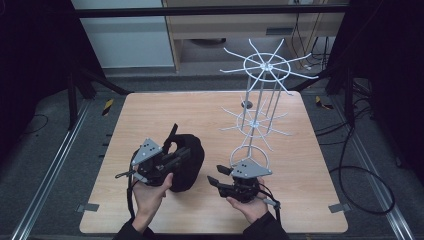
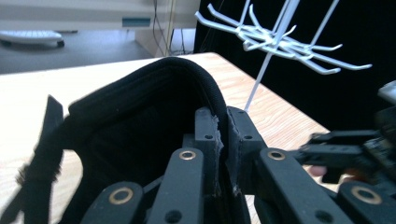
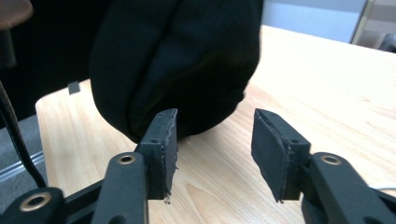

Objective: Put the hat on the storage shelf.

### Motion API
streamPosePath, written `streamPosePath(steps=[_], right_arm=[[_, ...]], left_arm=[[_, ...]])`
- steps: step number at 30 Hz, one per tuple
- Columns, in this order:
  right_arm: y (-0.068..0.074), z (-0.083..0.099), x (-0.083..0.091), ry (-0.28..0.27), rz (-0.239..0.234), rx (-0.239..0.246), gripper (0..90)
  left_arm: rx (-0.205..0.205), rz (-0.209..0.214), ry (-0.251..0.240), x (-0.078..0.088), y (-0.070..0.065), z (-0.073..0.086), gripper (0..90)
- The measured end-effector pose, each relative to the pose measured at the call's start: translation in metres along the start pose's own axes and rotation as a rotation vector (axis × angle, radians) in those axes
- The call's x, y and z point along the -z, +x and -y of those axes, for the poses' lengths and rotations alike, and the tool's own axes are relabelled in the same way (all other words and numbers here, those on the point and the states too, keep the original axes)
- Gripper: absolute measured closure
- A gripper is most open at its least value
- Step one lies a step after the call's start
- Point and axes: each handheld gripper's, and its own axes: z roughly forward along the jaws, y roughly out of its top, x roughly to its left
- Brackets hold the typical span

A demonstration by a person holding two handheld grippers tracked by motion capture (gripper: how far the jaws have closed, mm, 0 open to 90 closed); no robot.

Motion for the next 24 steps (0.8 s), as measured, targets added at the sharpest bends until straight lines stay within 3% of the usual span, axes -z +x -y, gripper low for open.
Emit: streamPosePath(steps=[8, 12, 16, 24], right_arm=[[0.008, -0.004, -0.002, -0.036, -0.082, -0.005, 45.0], [0.01, -0.004, -0.009, -0.046, -0.155, -0.046, 43.7], [0.012, -0.002, -0.017, -0.03, -0.197, -0.069, 43.1], [0.011, 0.0, -0.014, -0.045, -0.201, -0.037, 81.5]], left_arm=[[-0.028, 0.003, -0.032, -0.001, -0.007, 0.001, 82.9], [-0.035, 0.014, -0.033, -0.006, -0.013, 0.002, 83.0], [-0.044, 0.03, -0.037, -0.01, -0.019, 0.001, 83.0], [-0.037, 0.06, -0.059, -0.007, -0.019, 0.0, 83.1]])
